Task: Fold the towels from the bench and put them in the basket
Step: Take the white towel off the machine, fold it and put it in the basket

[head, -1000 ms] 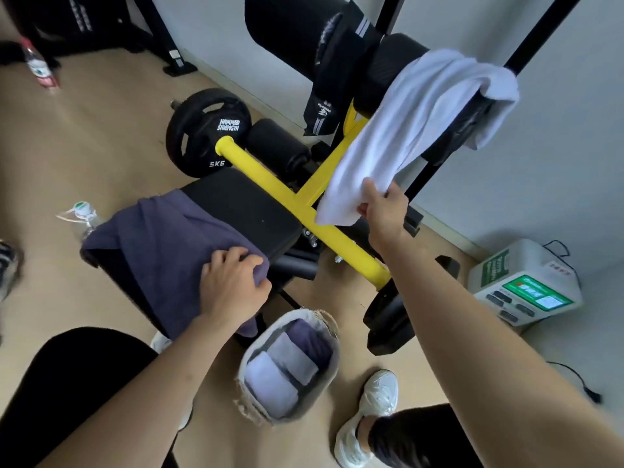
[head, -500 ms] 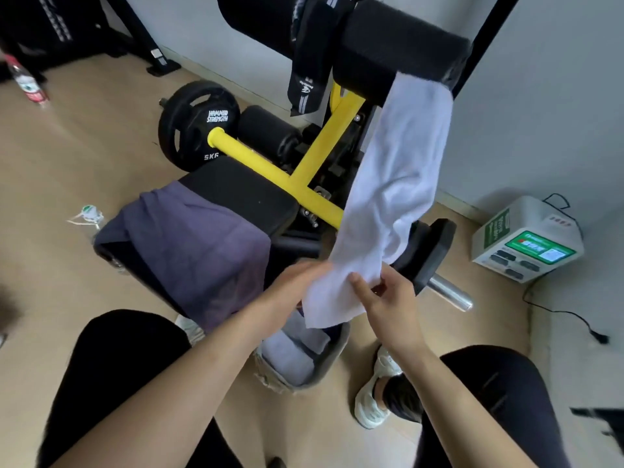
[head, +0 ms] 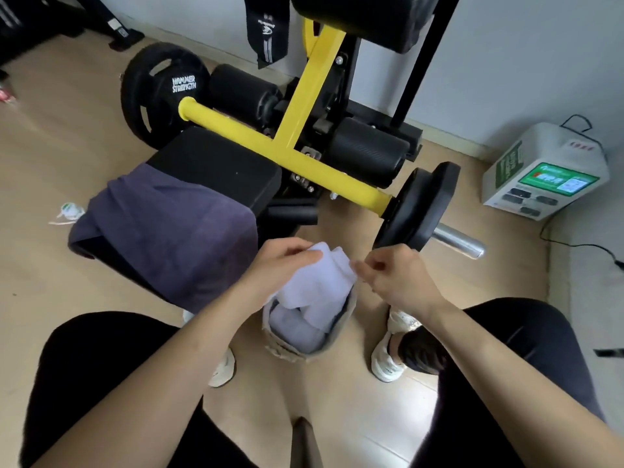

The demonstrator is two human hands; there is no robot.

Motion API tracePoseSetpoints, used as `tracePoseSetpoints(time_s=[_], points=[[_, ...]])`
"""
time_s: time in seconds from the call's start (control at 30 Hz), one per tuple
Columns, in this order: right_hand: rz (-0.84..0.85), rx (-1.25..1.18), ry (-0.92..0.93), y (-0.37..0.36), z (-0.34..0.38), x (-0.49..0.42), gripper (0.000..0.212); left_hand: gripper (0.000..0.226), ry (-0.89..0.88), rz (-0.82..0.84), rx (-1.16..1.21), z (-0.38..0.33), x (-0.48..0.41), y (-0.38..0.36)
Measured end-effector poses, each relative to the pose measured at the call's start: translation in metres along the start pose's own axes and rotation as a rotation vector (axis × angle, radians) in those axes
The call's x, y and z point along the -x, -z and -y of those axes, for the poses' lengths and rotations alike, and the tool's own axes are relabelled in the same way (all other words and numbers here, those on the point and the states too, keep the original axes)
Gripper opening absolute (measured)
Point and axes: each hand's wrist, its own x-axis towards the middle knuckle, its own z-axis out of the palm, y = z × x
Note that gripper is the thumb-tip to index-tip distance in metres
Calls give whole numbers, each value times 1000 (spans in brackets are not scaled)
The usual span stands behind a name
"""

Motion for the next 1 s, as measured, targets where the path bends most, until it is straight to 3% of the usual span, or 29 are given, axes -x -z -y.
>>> tracePoseSetpoints(time_s=[0.1,0.13,0.2,0.27,0.37,0.57,0.67,0.83,1.0], points=[[36,-191,84,2,-2,-19,12,41,-146,48,-218,-4,0,8],[96,-272,103,-1,-3,-23,4,37,-206,74,-315,-5,1,10],[228,-371,135,-10,-5,-28,24,14,-282,103,-475,-8,2,16],[393,-430,174,-19,-1,-31,36,9,-324,123,-537,-11,5,21],[587,-408,239,-30,3,-33,31,15,-353,151,-518,-8,7,29],[708,-309,224,-38,-2,-40,15,27,-306,136,-538,-4,9,44],[694,-217,226,-42,-4,-43,21,26,-272,71,-526,-1,11,50],[609,-210,175,-40,-11,-47,36,22,-378,-170,-642,0,13,60],[562,-181,128,-34,-27,-53,17,15,-381,-382,-603,0,12,71]])
